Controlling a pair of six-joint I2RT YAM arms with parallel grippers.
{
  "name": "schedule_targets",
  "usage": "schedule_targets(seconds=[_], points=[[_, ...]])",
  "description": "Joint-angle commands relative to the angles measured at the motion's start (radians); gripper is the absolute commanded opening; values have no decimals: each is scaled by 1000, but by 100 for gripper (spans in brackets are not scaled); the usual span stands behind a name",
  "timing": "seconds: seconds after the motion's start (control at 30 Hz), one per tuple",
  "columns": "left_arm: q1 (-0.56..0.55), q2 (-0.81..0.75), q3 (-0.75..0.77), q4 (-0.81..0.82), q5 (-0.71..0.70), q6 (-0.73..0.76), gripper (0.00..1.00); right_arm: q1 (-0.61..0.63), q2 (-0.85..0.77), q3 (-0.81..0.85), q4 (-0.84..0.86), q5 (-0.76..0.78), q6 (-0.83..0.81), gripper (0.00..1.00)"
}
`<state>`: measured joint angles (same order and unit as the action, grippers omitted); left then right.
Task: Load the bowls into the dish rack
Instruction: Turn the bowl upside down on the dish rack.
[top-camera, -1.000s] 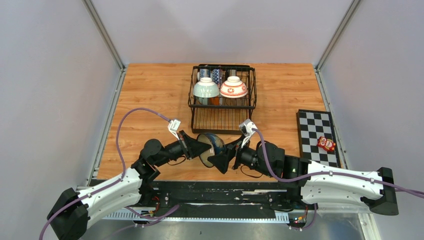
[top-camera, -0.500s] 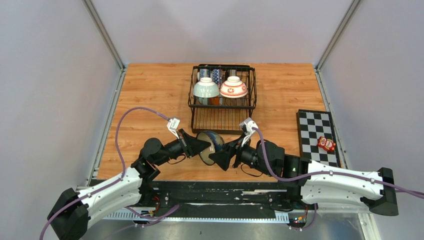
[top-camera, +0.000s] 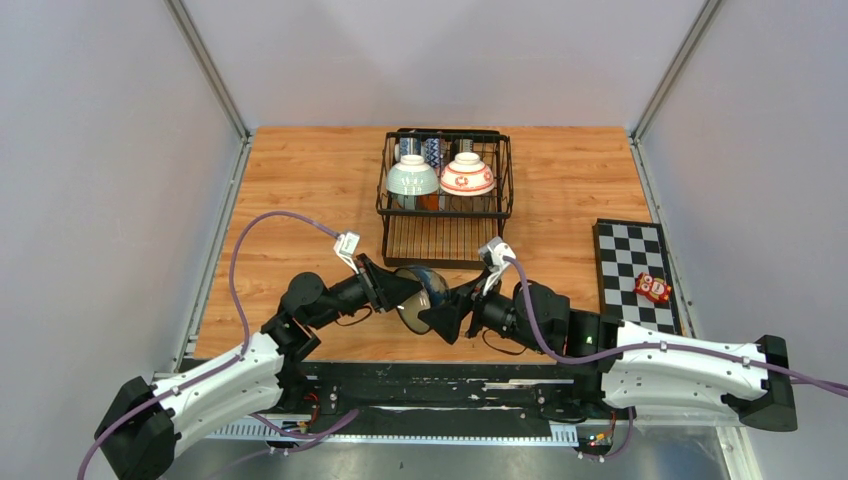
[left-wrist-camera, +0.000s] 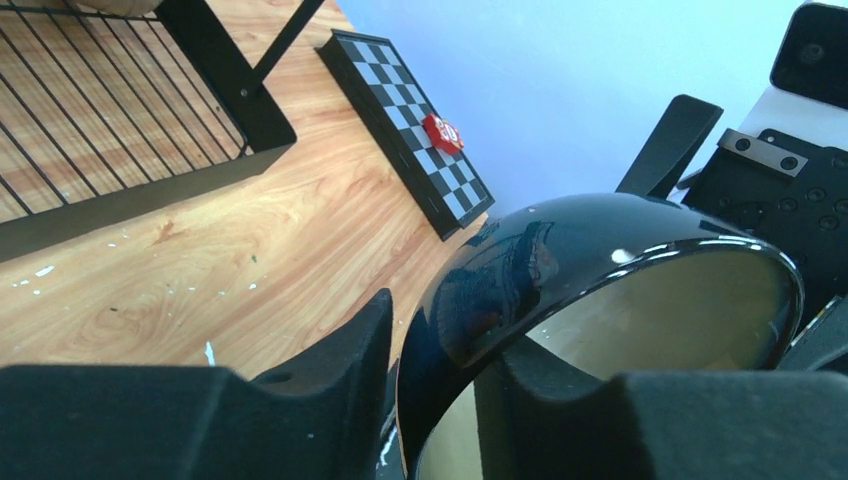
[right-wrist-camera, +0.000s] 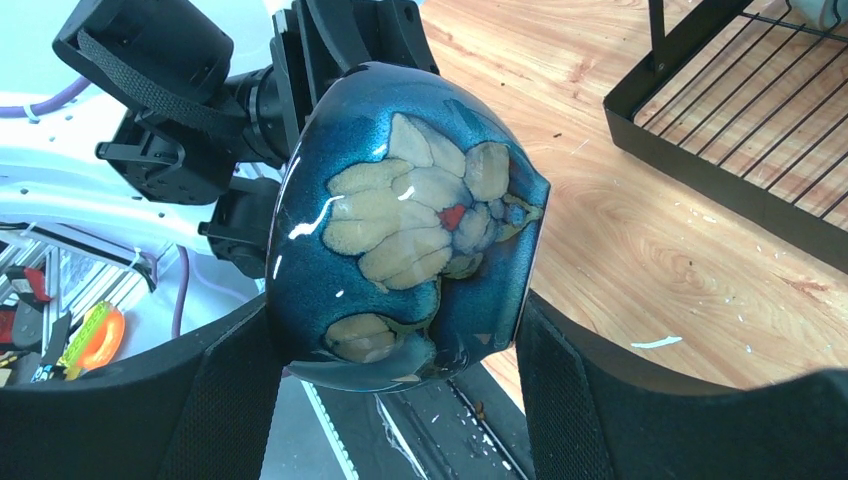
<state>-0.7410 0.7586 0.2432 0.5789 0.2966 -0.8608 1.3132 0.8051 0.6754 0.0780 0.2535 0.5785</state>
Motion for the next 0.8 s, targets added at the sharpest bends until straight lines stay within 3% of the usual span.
schedule_targets(seconds=[0.0, 0.77], points=[[2, -12, 25, -24, -26, 0, 38, 9, -13, 53, 59, -2, -14, 2], [2, -75, -12, -188, -59, 38, 62, -6, 50, 103, 16, 39, 5, 2]])
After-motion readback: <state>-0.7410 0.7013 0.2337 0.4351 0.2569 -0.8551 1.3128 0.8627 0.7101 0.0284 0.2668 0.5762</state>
